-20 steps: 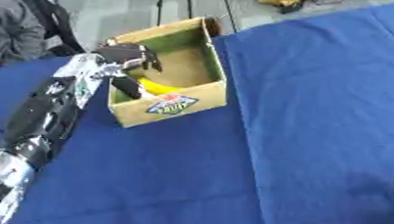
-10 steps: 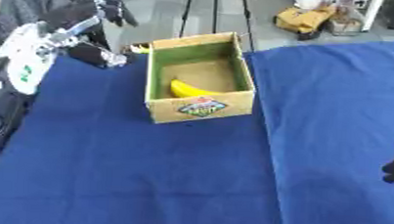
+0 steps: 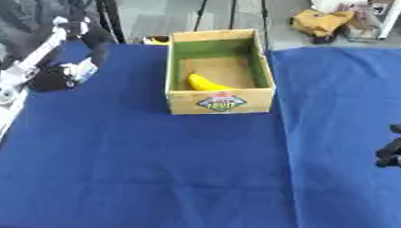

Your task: Pick up objects on the table and place them in the box.

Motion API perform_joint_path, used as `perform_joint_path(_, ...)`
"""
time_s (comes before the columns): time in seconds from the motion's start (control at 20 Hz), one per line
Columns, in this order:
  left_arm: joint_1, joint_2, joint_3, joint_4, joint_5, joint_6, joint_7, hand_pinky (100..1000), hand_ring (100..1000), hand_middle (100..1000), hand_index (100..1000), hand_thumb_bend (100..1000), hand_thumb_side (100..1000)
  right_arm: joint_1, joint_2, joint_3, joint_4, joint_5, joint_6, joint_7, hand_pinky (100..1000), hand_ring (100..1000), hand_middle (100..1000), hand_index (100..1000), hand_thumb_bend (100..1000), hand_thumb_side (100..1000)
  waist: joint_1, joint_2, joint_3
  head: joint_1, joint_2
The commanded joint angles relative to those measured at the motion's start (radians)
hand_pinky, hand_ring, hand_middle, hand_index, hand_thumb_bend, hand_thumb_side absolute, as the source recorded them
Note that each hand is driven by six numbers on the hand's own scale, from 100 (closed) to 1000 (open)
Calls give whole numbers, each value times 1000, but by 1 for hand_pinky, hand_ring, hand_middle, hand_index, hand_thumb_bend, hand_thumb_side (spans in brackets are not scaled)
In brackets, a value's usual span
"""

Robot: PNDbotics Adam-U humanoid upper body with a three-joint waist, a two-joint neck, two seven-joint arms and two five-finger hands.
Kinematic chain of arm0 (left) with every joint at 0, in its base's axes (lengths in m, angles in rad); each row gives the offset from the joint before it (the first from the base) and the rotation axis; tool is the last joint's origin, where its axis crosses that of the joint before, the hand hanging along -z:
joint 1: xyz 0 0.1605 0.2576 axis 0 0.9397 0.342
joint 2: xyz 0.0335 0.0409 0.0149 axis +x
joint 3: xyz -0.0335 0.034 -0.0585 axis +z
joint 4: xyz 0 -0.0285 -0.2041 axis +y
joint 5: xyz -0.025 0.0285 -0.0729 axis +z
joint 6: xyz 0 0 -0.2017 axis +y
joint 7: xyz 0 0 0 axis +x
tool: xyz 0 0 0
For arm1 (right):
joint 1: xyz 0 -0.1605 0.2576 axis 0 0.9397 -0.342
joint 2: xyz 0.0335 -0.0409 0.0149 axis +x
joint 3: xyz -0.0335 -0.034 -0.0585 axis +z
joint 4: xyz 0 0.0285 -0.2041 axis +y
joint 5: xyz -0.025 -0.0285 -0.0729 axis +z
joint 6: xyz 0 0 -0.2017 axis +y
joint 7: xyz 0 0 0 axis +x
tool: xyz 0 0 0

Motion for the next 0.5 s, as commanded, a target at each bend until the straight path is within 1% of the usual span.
perform_joint_path(0.05,5,-29,30,-39,51,48,15,586,561,618,751,153,835,-10,-6,-11,-20,-10,-5,-2,586,610,523,780,100,908,-3,-12,4,-14,12)
perform_joint_path(0.2,8,-57,36,-40,77,87,48,583,559,617,752,133,855,-10,-1,-7,-21,-13,-3,-1,586,611,523,780,100,910,-9,-11,13,-15,14)
perform_joint_path(0.3,8,-67,38,-39,90,116,75,580,557,616,750,104,877,-13,-1,-8,-23,-14,-4,0,585,610,522,780,100,905,-13,-8,12,-16,12)
perform_joint_path(0.4,7,-74,32,-34,103,149,103,576,554,614,750,100,901,-9,1,-12,-22,-12,-4,-6,585,610,522,779,100,917,-17,-6,13,-17,9)
perform_joint_path(0.5,11,-81,27,-32,117,180,125,575,553,612,750,100,917,-12,-1,-8,-23,-13,-5,-5,585,610,522,779,100,908,-18,-3,11,-13,8)
